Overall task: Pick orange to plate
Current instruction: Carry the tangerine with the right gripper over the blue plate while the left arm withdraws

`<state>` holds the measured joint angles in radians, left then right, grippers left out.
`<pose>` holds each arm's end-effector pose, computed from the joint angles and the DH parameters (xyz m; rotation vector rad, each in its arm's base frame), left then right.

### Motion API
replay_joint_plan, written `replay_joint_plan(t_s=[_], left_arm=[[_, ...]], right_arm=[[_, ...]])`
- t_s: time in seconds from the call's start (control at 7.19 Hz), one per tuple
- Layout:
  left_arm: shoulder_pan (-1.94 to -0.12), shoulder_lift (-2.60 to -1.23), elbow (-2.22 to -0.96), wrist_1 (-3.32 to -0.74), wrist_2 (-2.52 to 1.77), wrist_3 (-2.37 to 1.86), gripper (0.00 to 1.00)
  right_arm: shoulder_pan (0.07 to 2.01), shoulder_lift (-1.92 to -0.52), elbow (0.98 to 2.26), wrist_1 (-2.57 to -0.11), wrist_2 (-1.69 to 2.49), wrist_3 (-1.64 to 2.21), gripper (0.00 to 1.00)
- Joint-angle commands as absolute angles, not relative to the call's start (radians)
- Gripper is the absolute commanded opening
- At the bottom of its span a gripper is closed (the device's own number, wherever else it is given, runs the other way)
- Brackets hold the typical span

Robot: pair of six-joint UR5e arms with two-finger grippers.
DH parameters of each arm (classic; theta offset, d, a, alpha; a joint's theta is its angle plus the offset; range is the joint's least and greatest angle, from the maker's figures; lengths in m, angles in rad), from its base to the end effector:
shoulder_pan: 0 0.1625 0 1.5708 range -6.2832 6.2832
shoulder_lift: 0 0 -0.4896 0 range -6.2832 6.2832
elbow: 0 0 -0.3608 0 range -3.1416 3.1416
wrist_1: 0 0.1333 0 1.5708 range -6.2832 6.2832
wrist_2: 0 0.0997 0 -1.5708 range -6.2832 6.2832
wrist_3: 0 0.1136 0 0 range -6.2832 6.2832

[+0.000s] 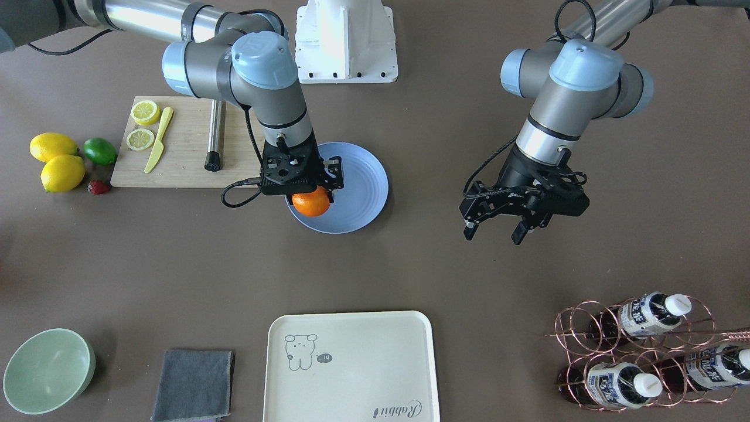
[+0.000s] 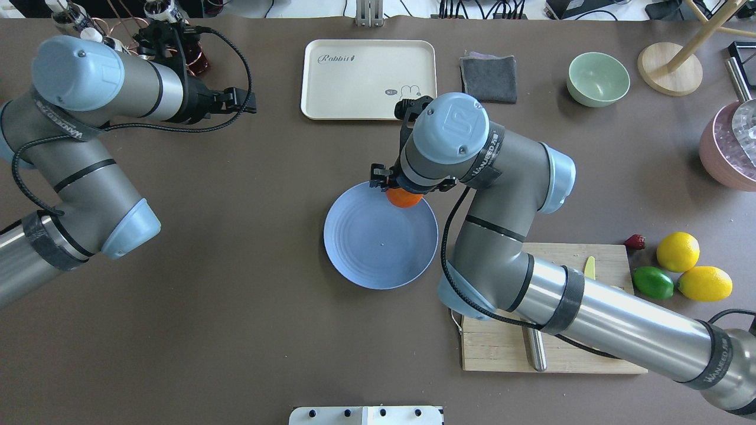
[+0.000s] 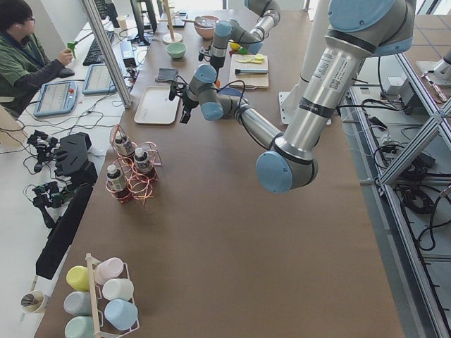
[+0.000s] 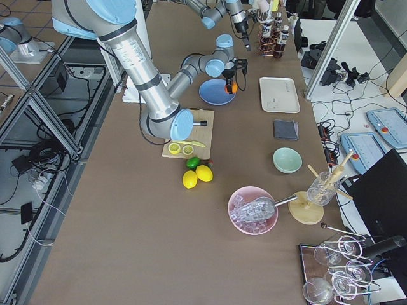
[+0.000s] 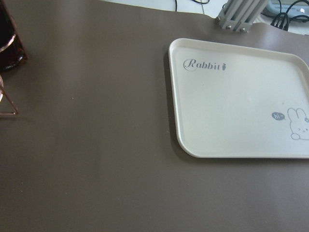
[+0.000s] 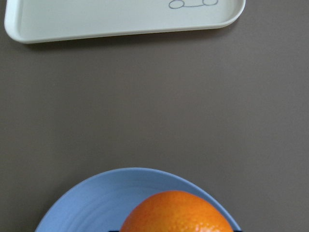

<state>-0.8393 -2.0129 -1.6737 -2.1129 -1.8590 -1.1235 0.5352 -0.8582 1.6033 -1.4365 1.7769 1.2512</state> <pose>0.3662 -0.5592 0.3804 0.4403 1.0196 -0.1943 -0.5757 -0.4693 0.2824 0.1879 -0.8774 0.1103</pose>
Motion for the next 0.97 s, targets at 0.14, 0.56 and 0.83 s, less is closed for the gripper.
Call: replay_joint_plan(t_s=[0.14, 0.56, 0.83], left_arm=[[-0.954, -1.875, -1.721, -2.099, -2.129, -0.832, 0.98], [-0.977, -1.867, -1.739, -2.027, -2.171, -0.828, 0.98], [-1.032, -1.867, -1.753, -1.968, -2.235, -0.740, 0.98]], right_arm=[[0.420, -0.847, 1.586, -1.436, 1.680, 1.287, 0.00], [0.419, -0.839, 1.511, -1.424, 1.669, 1.281, 0.00], [0.420, -0.822, 1.496, -1.420, 1.666, 1.288, 0.99]])
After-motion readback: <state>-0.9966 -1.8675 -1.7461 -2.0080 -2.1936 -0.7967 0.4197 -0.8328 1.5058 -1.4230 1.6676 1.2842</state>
